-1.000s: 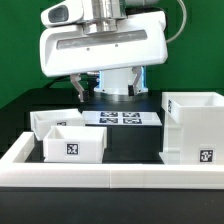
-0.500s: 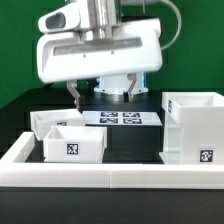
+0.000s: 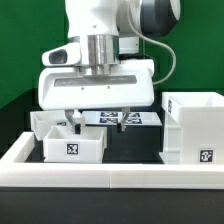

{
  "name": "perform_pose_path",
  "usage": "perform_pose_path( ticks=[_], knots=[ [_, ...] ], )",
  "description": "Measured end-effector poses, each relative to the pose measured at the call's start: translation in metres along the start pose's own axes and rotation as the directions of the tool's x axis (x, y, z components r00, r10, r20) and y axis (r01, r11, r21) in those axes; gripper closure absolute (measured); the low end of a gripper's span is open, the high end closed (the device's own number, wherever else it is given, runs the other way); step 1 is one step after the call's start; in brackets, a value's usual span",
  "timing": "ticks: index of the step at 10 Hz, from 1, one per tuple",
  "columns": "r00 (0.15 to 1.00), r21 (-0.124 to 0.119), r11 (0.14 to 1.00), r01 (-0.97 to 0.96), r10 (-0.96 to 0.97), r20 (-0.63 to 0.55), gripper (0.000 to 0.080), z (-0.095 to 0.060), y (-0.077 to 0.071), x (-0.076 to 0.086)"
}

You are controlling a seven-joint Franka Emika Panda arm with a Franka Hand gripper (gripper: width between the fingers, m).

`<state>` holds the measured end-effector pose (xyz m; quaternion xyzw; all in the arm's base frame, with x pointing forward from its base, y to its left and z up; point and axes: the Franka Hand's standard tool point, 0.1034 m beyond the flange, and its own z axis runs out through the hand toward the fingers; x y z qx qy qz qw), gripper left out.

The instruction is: Assemble drawer

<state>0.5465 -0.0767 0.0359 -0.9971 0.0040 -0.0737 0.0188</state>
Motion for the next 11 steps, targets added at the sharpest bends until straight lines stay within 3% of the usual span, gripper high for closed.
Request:
perform_pose_path(
  ticks=[2,7,11],
  knots=[
    [1.0,-0.012,1.0,-0.001,0.001,0.003,0.0151,0.012,0.003,-0.006],
    [1.0,-0.015,1.0,0.0,0.0,0.003,0.0151,0.014,0.003,-0.008],
    [1.0,-0.042,0.999,0.012,-0.012,-0.003,0.0151,0.027,-0.004,-0.027]
  ],
)
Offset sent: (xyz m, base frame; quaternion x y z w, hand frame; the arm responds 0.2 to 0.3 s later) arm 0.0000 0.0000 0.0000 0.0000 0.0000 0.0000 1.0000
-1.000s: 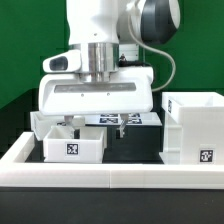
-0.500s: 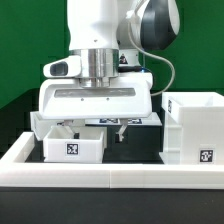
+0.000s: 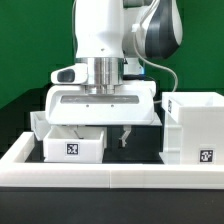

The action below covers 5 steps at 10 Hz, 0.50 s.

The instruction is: Assemble drawer

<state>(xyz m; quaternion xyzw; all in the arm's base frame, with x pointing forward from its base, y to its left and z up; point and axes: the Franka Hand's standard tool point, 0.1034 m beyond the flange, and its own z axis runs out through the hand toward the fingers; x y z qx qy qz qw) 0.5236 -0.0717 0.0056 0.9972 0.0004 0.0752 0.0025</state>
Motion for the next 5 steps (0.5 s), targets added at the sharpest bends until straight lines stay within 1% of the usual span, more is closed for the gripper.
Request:
perform_pose_path(
  ticks=[1,3,5],
  knots=[
    [1.0,-0.004,1.0,-0.002,0.002,0.001,0.0151,0.0009,0.0024,-0.004],
    [1.0,-0.005,1.0,-0.005,0.005,0.004,0.0151,0.0015,0.0035,-0.0059],
    [1.0,-0.005,1.0,-0.006,0.006,0.004,0.041,0.0014,0.0038,-0.0058]
  ],
)
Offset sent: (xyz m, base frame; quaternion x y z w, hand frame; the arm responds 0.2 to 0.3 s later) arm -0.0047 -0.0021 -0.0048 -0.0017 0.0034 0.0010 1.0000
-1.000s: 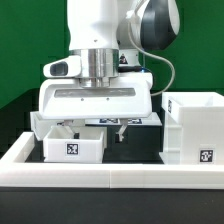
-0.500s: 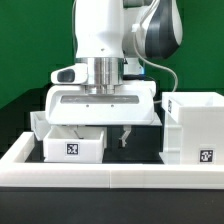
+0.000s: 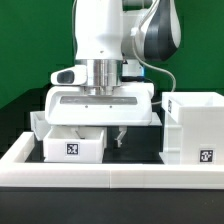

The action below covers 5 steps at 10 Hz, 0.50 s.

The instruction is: Assemble drawer

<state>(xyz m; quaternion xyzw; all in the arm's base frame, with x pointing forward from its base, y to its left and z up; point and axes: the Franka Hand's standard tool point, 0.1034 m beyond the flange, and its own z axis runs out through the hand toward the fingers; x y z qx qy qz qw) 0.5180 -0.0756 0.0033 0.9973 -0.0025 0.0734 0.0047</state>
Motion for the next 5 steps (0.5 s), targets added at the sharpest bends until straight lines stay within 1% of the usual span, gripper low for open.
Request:
perform_pose_path(
  ticks=[1,2,3,4,5],
  knots=[
    [1.0,0.0,1.0,-0.001,0.001,-0.001,0.041,-0.0003,-0.0003,0.0009],
    [1.0,0.0,1.0,0.0,0.0,-0.002,0.0594,-0.0006,-0.0007,0.0019],
    [1.0,0.0,1.0,-0.001,0.001,-0.003,0.0721,-0.0007,-0.0001,0.0021],
    [1.0,0.0,1.0,-0.001,0.001,-0.004,0.0721,-0.0012,0.0,0.0027],
    [1.0,0.0,1.0,-0.001,0.001,-0.004,0.0758,-0.0013,0.0003,0.0027]
  ],
)
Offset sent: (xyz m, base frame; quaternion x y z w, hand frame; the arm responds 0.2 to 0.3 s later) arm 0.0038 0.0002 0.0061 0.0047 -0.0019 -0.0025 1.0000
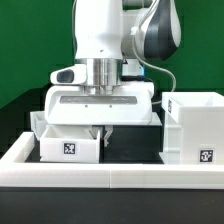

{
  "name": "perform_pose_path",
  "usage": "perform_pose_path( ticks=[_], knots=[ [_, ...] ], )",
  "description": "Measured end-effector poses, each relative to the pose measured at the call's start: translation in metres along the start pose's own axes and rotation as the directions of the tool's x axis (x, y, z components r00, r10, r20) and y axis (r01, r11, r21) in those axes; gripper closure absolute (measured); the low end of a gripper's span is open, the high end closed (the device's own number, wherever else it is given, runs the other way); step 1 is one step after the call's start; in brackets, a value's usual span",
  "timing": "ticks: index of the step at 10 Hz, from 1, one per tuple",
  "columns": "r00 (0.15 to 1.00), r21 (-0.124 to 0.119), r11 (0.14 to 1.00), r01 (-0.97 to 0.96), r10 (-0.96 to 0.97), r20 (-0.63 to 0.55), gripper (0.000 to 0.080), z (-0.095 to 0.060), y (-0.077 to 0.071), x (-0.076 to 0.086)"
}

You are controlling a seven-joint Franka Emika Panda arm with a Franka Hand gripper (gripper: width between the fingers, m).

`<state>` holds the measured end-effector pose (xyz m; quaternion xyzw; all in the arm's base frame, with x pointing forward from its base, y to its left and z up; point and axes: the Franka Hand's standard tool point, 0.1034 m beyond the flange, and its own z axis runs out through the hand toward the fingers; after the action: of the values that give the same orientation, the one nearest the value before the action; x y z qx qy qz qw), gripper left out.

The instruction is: Assemble drawer

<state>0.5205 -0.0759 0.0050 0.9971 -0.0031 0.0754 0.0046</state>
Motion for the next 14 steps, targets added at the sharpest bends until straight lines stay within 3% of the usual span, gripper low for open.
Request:
perform_pose_path(
  ticks=[4,6,10,14],
  knots=[
    [1.0,0.0,1.0,0.0,0.0,-0.005,0.0758,-0.003,-0.001,0.002],
    [1.0,0.003,1.0,0.008,-0.008,-0.021,0.0758,-0.012,-0.006,0.009],
    [0.976,0.025,0.976,0.217,-0.217,-0.008,0.0758,-0.027,-0.007,0.029],
    [0.973,0.024,0.973,0.231,-0.23,-0.006,0.0758,-0.025,-0.008,0.026]
  ],
)
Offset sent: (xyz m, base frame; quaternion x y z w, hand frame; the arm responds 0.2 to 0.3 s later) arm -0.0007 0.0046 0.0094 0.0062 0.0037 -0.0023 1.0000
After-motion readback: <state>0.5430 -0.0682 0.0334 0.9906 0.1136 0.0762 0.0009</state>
